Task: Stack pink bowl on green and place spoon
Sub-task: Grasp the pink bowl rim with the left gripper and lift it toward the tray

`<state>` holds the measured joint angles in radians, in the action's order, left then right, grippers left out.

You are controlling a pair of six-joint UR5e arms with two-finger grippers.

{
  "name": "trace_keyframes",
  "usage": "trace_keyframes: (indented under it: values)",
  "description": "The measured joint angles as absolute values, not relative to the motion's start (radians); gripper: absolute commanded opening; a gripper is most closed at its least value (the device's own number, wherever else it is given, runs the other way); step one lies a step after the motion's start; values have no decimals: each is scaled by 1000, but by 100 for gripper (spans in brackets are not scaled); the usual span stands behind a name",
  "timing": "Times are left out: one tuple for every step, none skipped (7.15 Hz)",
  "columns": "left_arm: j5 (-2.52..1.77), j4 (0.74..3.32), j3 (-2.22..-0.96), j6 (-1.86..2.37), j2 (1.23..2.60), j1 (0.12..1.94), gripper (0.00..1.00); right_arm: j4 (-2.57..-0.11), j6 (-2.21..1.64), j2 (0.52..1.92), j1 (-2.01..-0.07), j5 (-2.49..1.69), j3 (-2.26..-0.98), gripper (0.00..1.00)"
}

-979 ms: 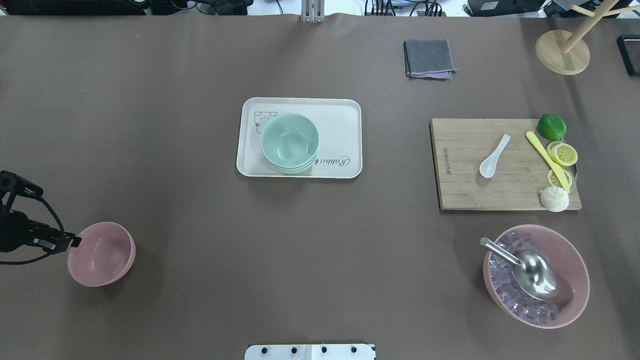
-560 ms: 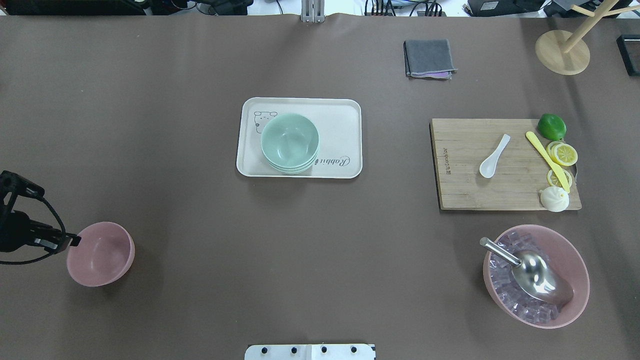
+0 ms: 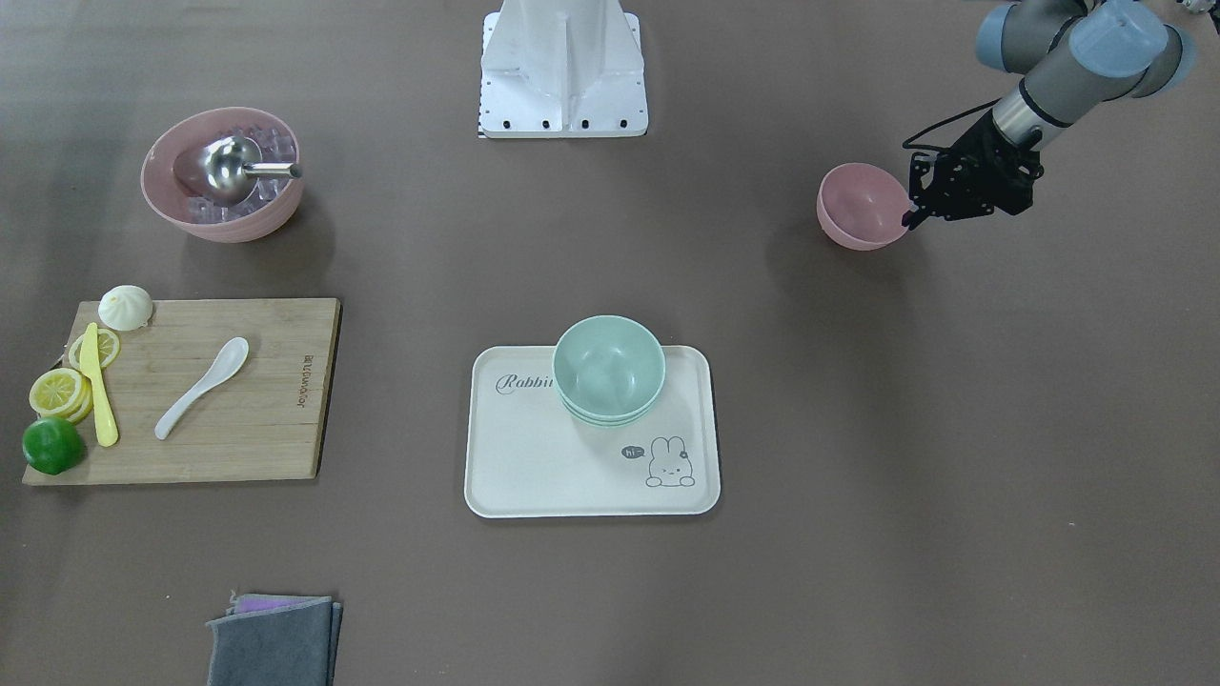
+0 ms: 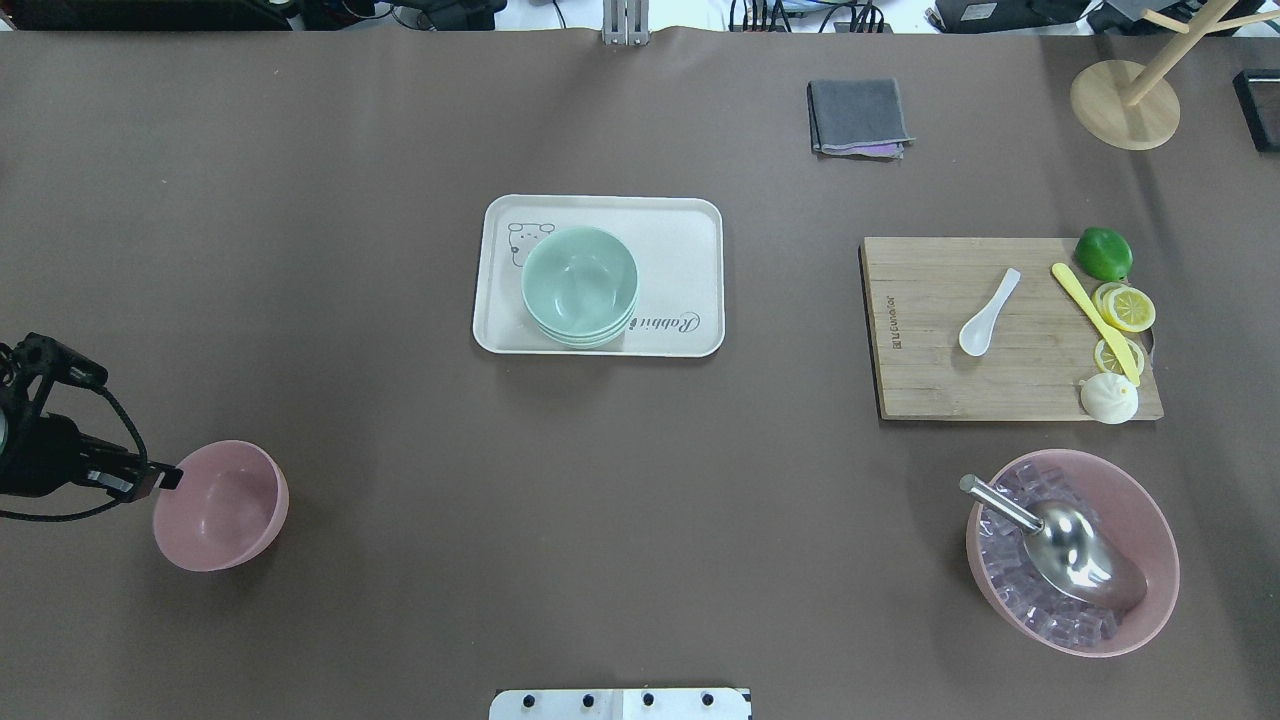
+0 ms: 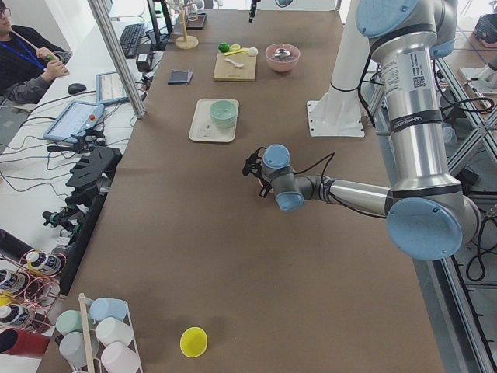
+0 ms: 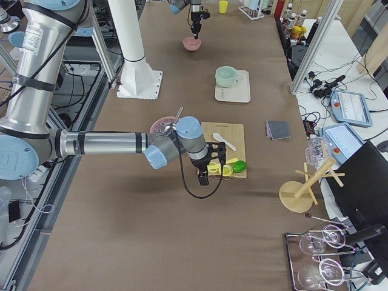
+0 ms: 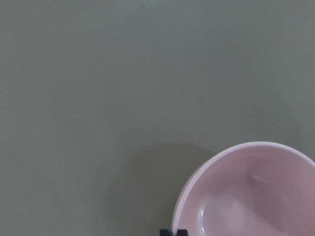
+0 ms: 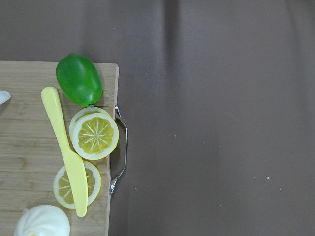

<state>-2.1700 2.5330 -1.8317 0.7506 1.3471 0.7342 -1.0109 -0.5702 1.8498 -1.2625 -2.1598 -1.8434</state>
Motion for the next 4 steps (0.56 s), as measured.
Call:
trace_keyframes:
  values:
    - [-2220, 2492, -1831, 750, 1380, 780, 0, -1016, -576, 1837, -1262, -2160, -1841, 100]
    - [-2257, 2408, -1831, 747, 1449, 828, 0, -1025, -594, 1817, -1262, -2159, -1834, 100]
    - [-2275, 2294, -1832, 746, 1547, 859, 0, -1046, -620, 1789, -1262, -2159, -1822, 100]
    - [-2281, 2163, -1833, 746, 1661, 878, 0, -1080, -633, 1755, -1262, -2166, -1813, 100]
